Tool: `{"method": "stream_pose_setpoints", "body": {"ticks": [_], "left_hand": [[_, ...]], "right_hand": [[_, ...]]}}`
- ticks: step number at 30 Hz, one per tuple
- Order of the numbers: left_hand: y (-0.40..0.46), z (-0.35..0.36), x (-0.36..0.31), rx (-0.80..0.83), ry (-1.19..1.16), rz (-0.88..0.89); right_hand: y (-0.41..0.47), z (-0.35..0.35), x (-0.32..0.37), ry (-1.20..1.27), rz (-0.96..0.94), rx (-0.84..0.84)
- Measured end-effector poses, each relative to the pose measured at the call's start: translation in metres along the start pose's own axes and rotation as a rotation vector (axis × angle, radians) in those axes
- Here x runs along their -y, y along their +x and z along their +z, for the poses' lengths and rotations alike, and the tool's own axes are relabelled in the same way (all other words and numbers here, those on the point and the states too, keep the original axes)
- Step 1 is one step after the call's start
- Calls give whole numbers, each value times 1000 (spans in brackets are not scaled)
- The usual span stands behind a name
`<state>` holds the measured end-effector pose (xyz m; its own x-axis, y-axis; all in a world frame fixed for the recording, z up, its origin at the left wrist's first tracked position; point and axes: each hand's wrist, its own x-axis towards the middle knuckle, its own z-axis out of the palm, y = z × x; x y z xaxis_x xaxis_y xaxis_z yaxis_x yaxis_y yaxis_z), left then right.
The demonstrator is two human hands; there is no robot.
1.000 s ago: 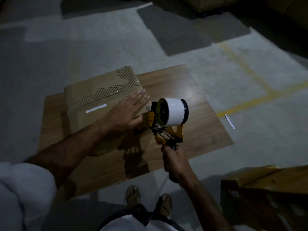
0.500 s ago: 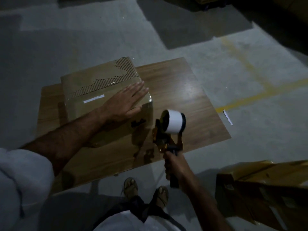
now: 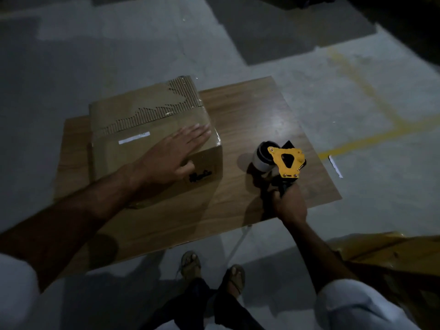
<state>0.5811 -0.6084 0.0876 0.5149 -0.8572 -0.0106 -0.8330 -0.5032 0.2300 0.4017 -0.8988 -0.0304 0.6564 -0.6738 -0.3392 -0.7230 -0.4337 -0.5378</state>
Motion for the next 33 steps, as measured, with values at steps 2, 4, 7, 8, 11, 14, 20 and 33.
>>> {"method": "stream_pose_setpoints", "body": {"ticks": [2, 4, 7, 8, 11, 14, 20, 33], "left_hand": [[-7, 0, 0, -3, -32, 13], [-11, -1, 1, 9, -62, 22], [-21, -4, 4, 40, -82, 19], [-26, -5, 4, 28, -94, 15], [-36, 1, -5, -154, -168, -31], [-37, 16, -20, -354, -215, -123], [-39, 37, -17, -506, -8, -90], [-44, 41, -11, -384, 204, -62]], "right_hand": [[11, 8, 0, -30, -1, -15], [17, 15, 3, -147, 49, -41], [1, 19, 28, -144, 102, -270], [-8, 20, 41, -39, -45, -368], [-29, 17, 83, 313, -619, -400], [-33, 11, 120, 295, -1014, -198], [-14, 24, 132, 59, -1346, -177], [-7, 55, 113, 48, -1324, -237]]}}
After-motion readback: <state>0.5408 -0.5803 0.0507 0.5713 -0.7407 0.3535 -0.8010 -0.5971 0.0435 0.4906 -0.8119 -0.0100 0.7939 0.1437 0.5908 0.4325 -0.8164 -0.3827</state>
